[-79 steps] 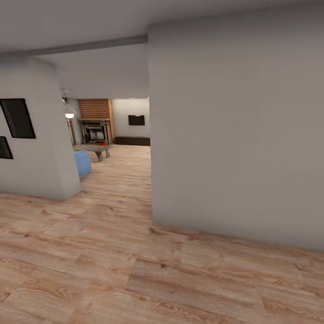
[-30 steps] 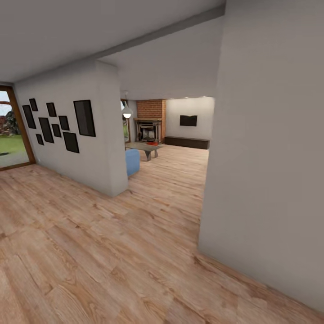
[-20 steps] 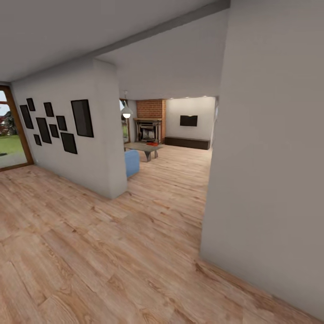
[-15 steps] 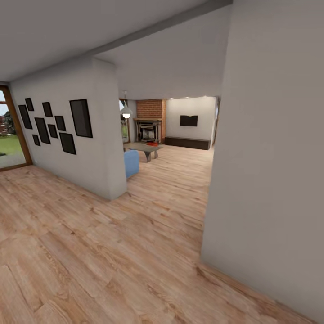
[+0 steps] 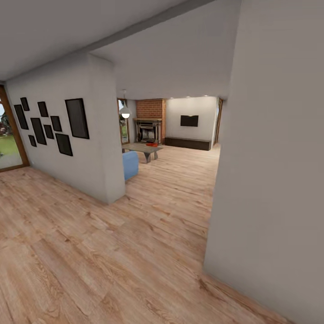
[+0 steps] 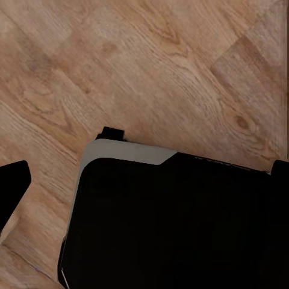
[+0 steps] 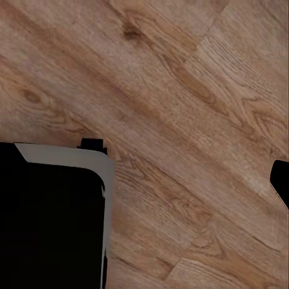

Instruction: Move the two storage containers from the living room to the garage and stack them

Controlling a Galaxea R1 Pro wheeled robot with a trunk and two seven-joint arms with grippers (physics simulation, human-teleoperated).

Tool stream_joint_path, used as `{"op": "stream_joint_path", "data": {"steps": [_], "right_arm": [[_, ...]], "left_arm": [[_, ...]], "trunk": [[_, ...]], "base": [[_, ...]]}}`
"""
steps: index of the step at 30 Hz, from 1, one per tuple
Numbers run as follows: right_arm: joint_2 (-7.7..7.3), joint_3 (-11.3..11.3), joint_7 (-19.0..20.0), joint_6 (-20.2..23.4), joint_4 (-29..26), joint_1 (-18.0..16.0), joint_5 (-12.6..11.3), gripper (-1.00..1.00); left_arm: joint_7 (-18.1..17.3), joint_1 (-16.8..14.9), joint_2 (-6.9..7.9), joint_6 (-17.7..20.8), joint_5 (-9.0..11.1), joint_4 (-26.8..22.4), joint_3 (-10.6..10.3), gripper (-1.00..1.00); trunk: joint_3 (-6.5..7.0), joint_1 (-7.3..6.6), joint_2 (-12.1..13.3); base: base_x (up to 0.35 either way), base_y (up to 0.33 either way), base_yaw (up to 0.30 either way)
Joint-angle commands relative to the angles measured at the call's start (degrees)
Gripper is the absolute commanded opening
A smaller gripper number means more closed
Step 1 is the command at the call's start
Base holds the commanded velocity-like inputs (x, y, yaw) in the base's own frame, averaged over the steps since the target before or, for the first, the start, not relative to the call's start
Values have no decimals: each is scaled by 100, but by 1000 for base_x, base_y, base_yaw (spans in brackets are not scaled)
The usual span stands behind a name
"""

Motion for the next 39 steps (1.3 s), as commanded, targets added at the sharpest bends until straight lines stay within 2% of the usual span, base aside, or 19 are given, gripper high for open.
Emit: {"op": "stream_joint_path", "data": {"steps": [1, 11, 22, 24, 27, 29, 32, 39], "right_arm": [[3, 43, -9, -31, 18, -5, -33, 100], [-13, 43, -5, -66, 18, -5, -22, 100], [15, 40, 64, -339, 18, -5, -16, 100], [12, 37, 67, -343, 18, -5, -20, 100], [13, 35, 69, -346, 18, -5, -24, 100], [11, 34, 70, -347, 18, -5, -23, 100], [12, 34, 70, -347, 18, -5, -23, 100], [72, 23, 69, -325, 18, -5, -42, 100]], "left_arm": [[13, -1, -1, 2, 19, 0, 30, 100], [21, -1, -1, 2, 22, 0, 34, 100], [64, -1, 36, 7, 18, -1, 33, 100], [65, -1, 80, 20, 17, 0, 32, 100], [59, -1, 319, 52, 21, 0, 32, 100], [57, -1, 405, 59, 23, 0, 31, 100], [57, -1, 449, 62, 22, 0, 30, 100], [57, -1, 449, 61, 22, 0, 30, 100]], "trunk": [[-2, 5, -3], [-2, 5, -3], [-2, 5, -3], [-2, 5, -3], [-2, 5, -3], [-2, 5, -3], [-2, 5, -3], [-2, 5, -3]], "base": [[322, 0, 0], [322, 0, 0], [322, 0, 0], [322, 0, 0], [322, 0, 0], [322, 0, 0], [322, 0, 0], [322, 0, 0]]}}
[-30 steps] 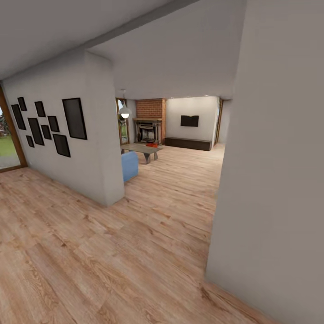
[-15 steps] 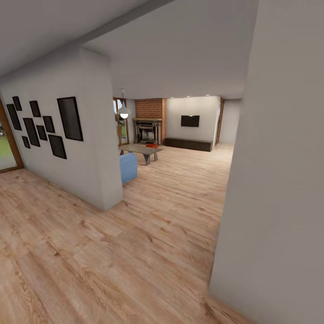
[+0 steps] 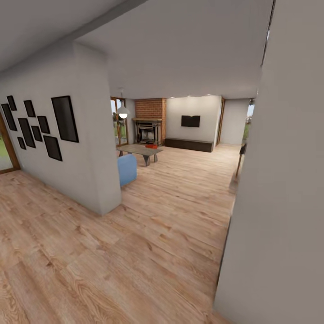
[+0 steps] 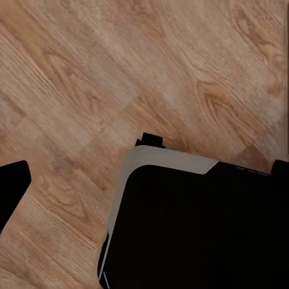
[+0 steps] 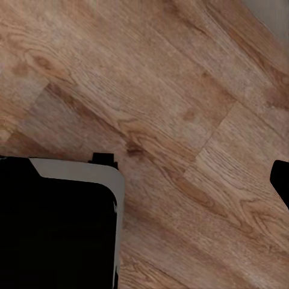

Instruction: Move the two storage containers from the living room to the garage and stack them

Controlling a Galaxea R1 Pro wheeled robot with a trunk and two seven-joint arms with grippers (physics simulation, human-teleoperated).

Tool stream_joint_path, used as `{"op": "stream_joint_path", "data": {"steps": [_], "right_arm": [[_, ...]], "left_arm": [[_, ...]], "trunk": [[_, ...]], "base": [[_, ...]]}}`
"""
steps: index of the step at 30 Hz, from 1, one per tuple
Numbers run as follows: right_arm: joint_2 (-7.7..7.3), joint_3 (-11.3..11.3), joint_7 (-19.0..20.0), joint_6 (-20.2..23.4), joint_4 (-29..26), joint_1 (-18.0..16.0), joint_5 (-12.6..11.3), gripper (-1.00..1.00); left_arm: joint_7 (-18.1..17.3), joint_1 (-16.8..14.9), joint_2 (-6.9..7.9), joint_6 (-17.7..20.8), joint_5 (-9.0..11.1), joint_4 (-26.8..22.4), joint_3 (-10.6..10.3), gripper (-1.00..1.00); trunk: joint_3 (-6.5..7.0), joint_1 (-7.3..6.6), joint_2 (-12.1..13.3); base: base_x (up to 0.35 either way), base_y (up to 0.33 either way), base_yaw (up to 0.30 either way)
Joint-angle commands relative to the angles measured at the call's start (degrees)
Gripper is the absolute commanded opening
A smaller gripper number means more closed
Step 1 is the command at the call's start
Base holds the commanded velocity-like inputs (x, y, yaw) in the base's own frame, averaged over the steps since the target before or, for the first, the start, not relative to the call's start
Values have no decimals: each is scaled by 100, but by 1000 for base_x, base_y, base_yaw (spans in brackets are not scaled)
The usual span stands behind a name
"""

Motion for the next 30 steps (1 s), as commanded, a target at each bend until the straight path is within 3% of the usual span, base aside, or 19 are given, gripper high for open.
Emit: {"op": "stream_joint_path", "data": {"steps": [1, 10, 23, 30], "right_arm": [[8, 46, -10, -26, 18, -5, -30, 100], [-55, 69, -65, -8, 15, -5, -26, 100], [-4, 61, -49, 4, 18, -5, -35, 100], [-10, 64, -27, 2, 18, -5, -26, 100]], "left_arm": [[8, -1, -1, 5, 17, 0, 30, 100], [8, -1, -2, -40, 23, 0, 32, 100], [8, -1, -2, 11, 26, 0, 33, 100], [8, -1, -2, 9, 26, 0, 36, 100]], "trunk": [[-2, 5, -3], [-2, 5, -3], [-2, 5, -3], [-2, 5, -3]], "base": [[322, 0, 0], [322, 0, 0], [323, 0, 3], [323, 0, 202]]}}
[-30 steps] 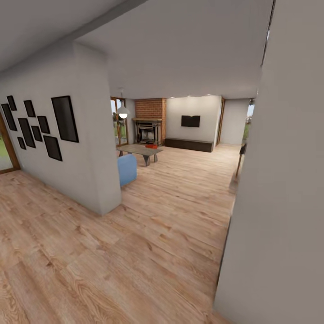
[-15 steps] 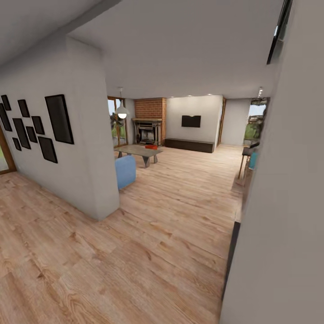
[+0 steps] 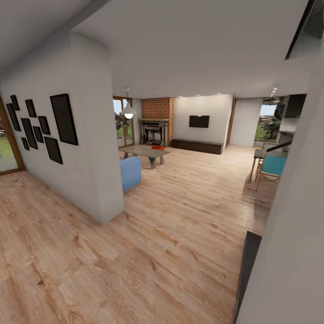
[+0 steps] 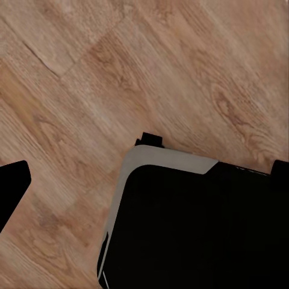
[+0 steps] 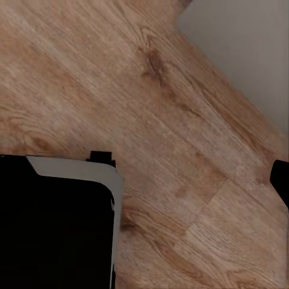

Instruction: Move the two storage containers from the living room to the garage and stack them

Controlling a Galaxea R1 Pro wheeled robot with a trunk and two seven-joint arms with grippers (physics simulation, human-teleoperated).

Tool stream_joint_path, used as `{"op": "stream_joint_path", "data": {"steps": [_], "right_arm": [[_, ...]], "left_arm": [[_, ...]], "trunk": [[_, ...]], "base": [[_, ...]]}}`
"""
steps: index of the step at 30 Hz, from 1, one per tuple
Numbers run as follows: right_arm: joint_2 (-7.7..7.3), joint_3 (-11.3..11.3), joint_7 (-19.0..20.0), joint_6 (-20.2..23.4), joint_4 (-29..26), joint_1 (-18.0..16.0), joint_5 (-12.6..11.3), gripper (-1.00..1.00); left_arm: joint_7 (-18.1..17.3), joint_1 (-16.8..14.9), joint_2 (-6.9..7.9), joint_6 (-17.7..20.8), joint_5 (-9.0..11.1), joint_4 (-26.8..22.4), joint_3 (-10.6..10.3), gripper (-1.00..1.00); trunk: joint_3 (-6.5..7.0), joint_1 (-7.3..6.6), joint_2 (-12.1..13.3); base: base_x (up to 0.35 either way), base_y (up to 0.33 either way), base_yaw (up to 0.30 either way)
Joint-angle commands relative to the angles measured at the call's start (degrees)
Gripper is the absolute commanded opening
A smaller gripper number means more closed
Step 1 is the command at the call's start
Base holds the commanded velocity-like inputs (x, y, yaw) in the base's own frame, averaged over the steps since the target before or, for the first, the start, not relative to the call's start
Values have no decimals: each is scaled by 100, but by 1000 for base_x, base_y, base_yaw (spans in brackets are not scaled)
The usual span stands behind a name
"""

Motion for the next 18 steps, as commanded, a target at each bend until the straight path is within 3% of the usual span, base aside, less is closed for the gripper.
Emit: {"op": "stream_joint_path", "data": {"steps": [1, 10, 18], "right_arm": [[2, 45, -10, -34, 18, -5, -29, 100], [8, 45, -7, -35, 18, -5, -22, 100], [5, 45, 2, -35, 18, -5, -22, 100]], "left_arm": [[8, -2, -1, 8, 15, 0, 30, 100], [8, -2, -1, 7, 15, 0, 30, 100], [8, -2, -1, 7, 15, 0, 31, 100]], "trunk": [[-2, 5, -3], [-2, 5, -3], [-2, 5, -3]], "base": [[323, 0, 262], [323, 0, 263], [323, 0, 54]]}}
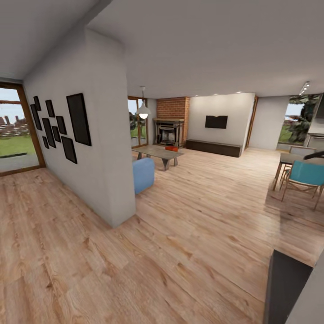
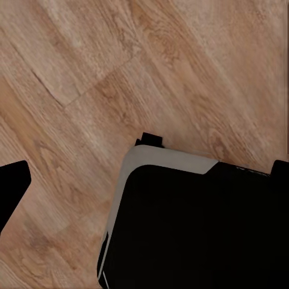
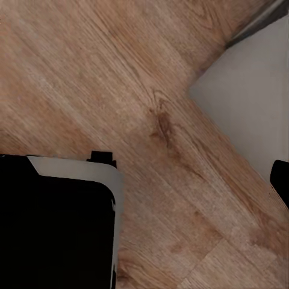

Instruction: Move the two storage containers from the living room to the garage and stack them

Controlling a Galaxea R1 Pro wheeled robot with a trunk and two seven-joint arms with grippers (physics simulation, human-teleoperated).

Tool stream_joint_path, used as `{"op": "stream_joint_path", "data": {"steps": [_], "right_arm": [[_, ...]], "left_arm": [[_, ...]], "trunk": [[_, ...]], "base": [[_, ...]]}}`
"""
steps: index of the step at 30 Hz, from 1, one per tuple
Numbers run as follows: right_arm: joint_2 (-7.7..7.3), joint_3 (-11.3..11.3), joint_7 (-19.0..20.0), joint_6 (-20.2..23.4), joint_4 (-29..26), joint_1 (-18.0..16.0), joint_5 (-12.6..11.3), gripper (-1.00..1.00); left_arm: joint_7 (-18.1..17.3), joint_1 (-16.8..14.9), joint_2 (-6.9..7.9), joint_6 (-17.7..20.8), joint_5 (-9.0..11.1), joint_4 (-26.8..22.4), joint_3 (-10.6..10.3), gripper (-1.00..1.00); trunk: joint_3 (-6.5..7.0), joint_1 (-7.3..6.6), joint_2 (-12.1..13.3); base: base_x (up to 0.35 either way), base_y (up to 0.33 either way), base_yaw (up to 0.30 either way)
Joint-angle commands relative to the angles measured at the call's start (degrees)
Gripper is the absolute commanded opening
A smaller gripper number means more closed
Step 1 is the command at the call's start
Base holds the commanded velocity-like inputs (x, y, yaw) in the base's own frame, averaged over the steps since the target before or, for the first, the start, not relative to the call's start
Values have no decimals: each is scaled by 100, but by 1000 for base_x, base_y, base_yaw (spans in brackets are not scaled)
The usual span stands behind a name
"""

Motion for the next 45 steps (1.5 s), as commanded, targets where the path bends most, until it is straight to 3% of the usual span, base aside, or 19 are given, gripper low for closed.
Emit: {"op": "stream_joint_path", "data": {"steps": [1, 9, 13, 16, 32, 45], "right_arm": [[2, 45, -8, -31, 18, -5, -31, 100], [-7, 46, 3, -31, 18, -5, -14, 100], [0, 45, -2, -30, 18, -5, 210, 100], [1, 45, -3, -26, 18, -5, 239, 100], [-5, 36, -8, -101, 18, -5, 207, 100], [1, 36, -4, -84, 18, -5, 197, 100]], "left_arm": [[8, -1, 0, 8, 16, 0, 30, 100], [8, -1, 0, -14, 16, 0, 33, 100], [8, -1, 0, -18, 16, 0, 31, 100], [8, -1, 0, -19, 16, 0, 30, 100], [8, -1, 0, -19, 16, 0, 28, 100], [8, -1, 0, -19, 16, 0, 30, 100]], "trunk": [[-2, 5, -3], [-2, 5, -3], [-2, 5, -3], [-2, 5, -3], [-2, 5, -3], [7, 5, -3]], "base": [[323, 0, 5], [323, 0, 1], [323, 0, 0], [323, 0, 0], [323, 0, -4], [323, 0, -202]]}}
